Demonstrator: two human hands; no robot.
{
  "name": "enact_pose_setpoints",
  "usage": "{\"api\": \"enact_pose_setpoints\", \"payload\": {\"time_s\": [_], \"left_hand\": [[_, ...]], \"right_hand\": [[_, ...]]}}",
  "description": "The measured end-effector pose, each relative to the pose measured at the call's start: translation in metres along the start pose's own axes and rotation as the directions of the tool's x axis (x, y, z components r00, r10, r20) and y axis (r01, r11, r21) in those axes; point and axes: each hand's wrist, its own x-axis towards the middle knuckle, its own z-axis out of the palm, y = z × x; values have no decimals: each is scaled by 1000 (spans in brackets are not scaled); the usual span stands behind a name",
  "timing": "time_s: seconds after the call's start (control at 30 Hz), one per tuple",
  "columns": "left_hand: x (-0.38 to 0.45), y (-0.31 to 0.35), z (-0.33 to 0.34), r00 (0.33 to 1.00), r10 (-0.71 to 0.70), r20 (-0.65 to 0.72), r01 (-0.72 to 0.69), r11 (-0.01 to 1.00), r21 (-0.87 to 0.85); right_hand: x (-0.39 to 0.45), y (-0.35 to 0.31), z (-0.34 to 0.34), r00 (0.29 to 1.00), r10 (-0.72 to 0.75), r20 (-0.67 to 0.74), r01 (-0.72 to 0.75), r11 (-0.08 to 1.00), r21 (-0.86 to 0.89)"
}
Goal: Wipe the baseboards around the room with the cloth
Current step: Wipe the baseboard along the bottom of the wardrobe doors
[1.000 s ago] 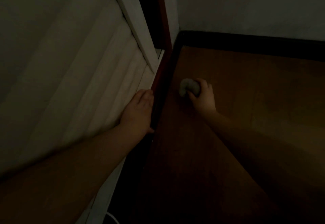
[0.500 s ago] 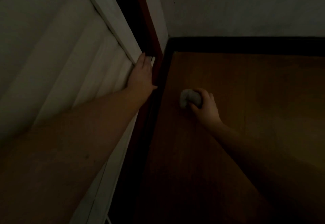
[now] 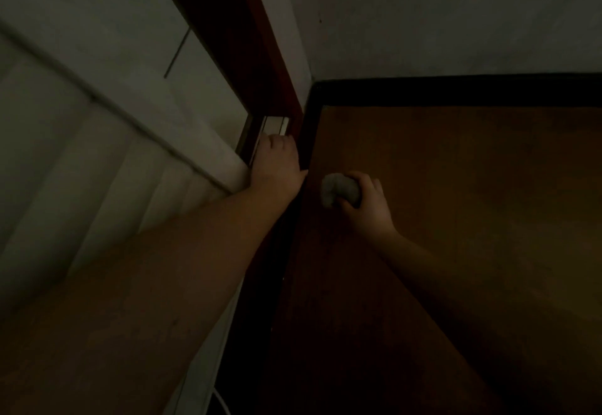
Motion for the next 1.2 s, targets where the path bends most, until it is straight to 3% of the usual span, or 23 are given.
{"api": "enact_pose_setpoints", "payload": {"time_s": [0.27,0.57,0.9,1.2], "left_hand": [[21,-2,48,994,-79,70,99,932,-348],[50,3,77,974,-168,-154,33,773,-634],[53,4,84,952,-199,-231,-16,724,-689],[55,8,86,951,-207,-228,-1,738,-675]], "right_hand": [[10,3,-5,999,-15,-33,15,1000,-9],[37,12,2,988,51,-144,-44,998,52],[124,-13,19,968,156,-196,-139,985,98],[212,-24,47,968,136,-211,-160,982,-99]]}}
